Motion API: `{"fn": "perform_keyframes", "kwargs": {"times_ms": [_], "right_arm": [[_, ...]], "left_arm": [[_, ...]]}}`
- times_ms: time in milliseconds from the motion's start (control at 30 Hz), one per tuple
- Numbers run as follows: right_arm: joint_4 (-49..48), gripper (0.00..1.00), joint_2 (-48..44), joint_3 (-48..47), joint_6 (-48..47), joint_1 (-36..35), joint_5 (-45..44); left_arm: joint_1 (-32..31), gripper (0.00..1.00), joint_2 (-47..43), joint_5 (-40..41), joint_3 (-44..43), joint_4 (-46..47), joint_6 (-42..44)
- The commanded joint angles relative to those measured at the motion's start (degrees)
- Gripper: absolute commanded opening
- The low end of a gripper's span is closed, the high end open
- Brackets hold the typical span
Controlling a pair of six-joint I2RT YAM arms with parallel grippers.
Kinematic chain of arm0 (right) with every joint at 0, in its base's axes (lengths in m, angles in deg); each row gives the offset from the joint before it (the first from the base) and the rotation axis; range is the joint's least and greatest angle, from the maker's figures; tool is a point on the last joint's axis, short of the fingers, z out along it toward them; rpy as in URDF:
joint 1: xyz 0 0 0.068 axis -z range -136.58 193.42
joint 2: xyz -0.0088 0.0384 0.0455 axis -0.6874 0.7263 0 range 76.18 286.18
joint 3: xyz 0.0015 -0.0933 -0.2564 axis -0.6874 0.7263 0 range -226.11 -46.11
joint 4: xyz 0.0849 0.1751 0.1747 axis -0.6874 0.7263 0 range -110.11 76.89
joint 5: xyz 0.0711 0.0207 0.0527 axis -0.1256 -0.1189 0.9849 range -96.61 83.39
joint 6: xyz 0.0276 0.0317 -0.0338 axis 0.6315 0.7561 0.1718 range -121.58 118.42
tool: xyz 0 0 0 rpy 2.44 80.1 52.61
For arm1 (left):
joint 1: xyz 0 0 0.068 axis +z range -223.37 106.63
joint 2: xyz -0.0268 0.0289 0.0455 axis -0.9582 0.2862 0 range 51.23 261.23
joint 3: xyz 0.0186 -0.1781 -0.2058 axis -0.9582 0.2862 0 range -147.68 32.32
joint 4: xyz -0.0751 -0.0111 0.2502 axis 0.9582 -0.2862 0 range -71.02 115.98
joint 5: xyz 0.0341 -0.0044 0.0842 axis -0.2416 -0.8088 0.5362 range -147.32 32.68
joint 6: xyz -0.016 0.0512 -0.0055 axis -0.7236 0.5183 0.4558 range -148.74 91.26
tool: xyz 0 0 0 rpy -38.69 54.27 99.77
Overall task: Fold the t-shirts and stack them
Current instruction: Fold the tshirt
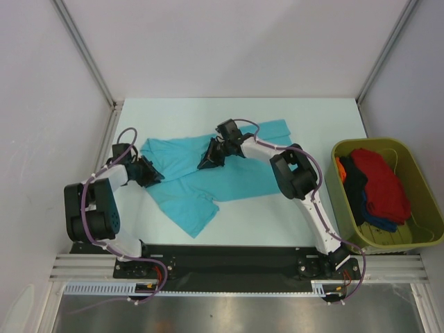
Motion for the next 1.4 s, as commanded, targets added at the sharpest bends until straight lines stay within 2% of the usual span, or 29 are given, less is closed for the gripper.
{"fn": "perform_keyframes", "kwargs": {"times_ms": [0,67,167,200,300,400,500,600,633,733,933,1067,1233,1333,1367], "right_arm": [[1.89,0.05,-3.0,-1.59,-3.5,0.98,1.5],[4.33,0.1,-2.48,-2.73,-7.0,1.59,2.46],[12.15,0.24,-2.03,-6.6,-13.06,2.47,1.77],[14.53,0.31,-2.3,-7.56,-18.31,3.09,0.98],[22.0,0.35,-4.31,-9.94,-26.06,4.23,-2.71],[25.79,0.37,-7.99,-8.98,-29.34,5.99,-6.32],[27.2,0.37,-10.81,-6.09,-31.71,7.83,-7.2],[26.85,0.37,-15.21,-2.23,-32.77,9.94,-7.38],[26.68,0.37,-17.39,-1.34,-33.21,10.56,-7.29],[25.72,0.37,-21.35,3.05,-33.74,12.67,-6.86],[22.64,0.37,-26.11,11.4,-32.95,17.76,-5.89],[21.67,0.37,-27.17,13.7,-32.69,19.44,-5.71],[21.49,0.37,-25.86,13.35,-33.39,20.05,-5.36],[21.41,0.37,-24.54,12.38,-33.13,20.67,-5.54],[21.23,0.37,-24.27,11.68,-33.12,21.02,-5.45]], "left_arm": [[-0.08,0.39,-2.04,-0.5,0.45,-0.05,0.07],[-0.08,0.5,-3.78,0.73,0.54,-1.27,0.33],[0.09,0.55,-6.77,3.53,0.19,-2.68,0.42],[0.09,0.59,-9.05,4.5,-0.16,-3.3,0.51],[0.18,0.66,-10.21,6.79,-2.62,-3.39,1.38],[0.27,0.73,-6.89,7.85,-8.41,-3.48,4.63],[0.88,0.82,1.28,8.55,-16.23,-4.53,9.72],[1.85,0.84,9.98,9.43,-25.02,-6.55,15.51],[2.2,0.84,14.7,8.3,-29.91,-7.25,16.58],[2.9,0.83,21.32,8.02,-39.32,-11.11,19.4],[2.82,0.75,30.04,9.43,-49.02,-13.06,23.27],[2.9,0.76,33.03,7.16,-51.41,-13.41,25.55],[2.82,0.77,34.08,1.62,-49.39,-10.34,24.07],[2.73,0.65,34.87,4.59,-49.03,-11.29,22.92],[2.73,0.55,35.14,5.64,-49.21,-11.91,22.83]]}}
